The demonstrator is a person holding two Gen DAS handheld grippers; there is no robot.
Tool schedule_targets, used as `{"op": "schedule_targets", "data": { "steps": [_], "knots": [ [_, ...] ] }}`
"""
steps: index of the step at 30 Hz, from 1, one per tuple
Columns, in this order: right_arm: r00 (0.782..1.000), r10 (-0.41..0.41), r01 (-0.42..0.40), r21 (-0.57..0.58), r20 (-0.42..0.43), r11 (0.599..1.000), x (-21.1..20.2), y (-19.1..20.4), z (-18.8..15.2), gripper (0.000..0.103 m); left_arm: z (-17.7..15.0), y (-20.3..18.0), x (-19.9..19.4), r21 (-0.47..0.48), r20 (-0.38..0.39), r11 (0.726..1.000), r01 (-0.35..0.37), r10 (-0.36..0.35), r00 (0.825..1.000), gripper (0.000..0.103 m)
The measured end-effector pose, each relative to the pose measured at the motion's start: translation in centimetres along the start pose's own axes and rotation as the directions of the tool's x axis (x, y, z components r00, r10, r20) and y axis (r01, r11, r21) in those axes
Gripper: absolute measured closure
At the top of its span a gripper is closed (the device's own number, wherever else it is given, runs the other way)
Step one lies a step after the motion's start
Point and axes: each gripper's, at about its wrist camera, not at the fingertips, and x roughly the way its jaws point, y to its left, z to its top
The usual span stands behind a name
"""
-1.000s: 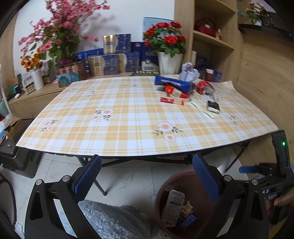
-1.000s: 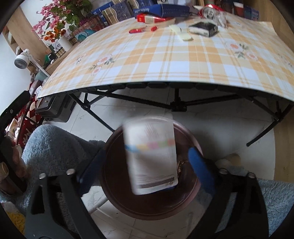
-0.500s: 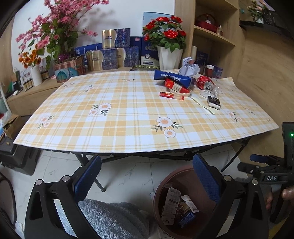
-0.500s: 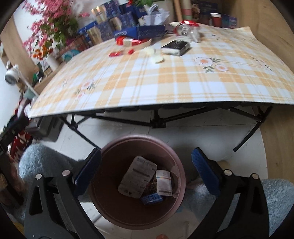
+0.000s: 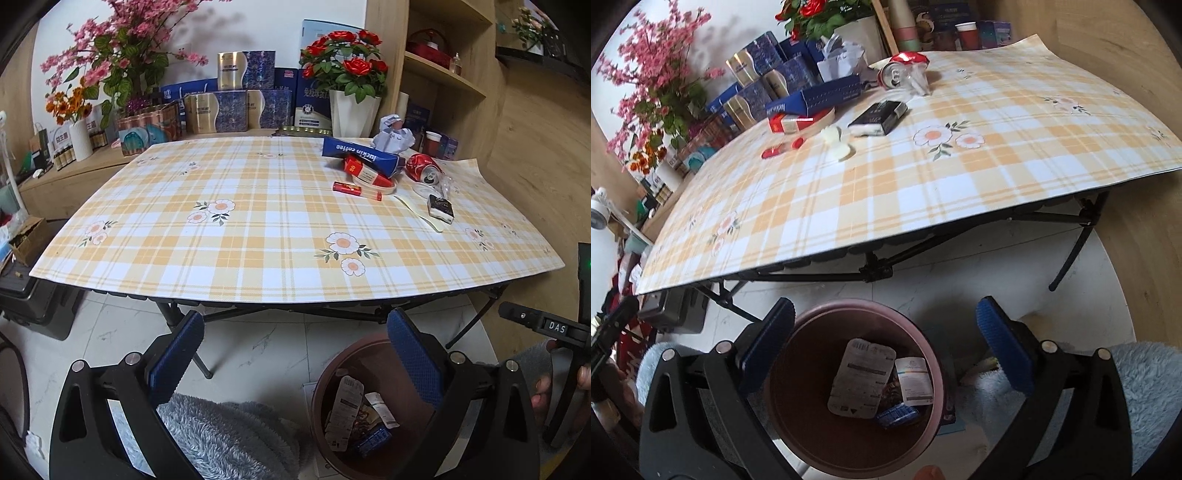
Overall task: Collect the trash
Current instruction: 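Raise both tools back toward the trash on the table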
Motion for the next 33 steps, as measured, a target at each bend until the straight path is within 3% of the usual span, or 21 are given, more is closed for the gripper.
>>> {"op": "schedule_targets", "data": {
  "steps": [7, 10, 16, 22, 26, 33],
  "knots": [
    [0.999, 0.013, -0.013, -0.018, 0.031, 1.000, -0.6, -0.1, 1.0, 0.006, 0.5, 0.5, 0.6, -0.025, -0.033, 1.000, 0.004, -0.005, 0.999, 0.006],
    [0.999, 0.025, -0.023, -0.036, 0.047, 0.999, -1.0, -0.1, 1.9, 0.006, 1.4, 0.3, 0.7, -0.032, -0.025, 0.997, 0.071, -0.072, 0.997, 0.006],
    [0.999, 0.026, -0.023, -0.072, 0.040, 0.997, -0.9, 0.1, 4.5, 0.006, 5.5, -3.2, 2.1, 0.118, -0.010, 0.986, 0.122, -0.122, 0.992, 0.006],
    [0.997, -0.038, 0.044, -0.085, 0.071, 0.995, -0.4, -0.1, 8.2, 0.006, 11.3, -5.4, 8.5, 0.105, -0.077, 0.969, 0.223, -0.216, 0.973, 0.006],
    [0.995, -0.071, 0.076, -0.075, 0.069, 0.994, 0.7, -0.8, 10.6, 0.006, 14.0, -7.1, 14.1, 0.145, -0.144, 0.973, 0.181, -0.161, 0.976, 0.006],
    [0.997, -0.046, 0.051, -0.066, 0.062, 0.997, 1.9, -1.8, 11.7, 0.006, 16.3, -8.2, 22.1, 0.096, -0.248, 0.982, 0.165, -0.137, 0.959, 0.006]
  ]
}}
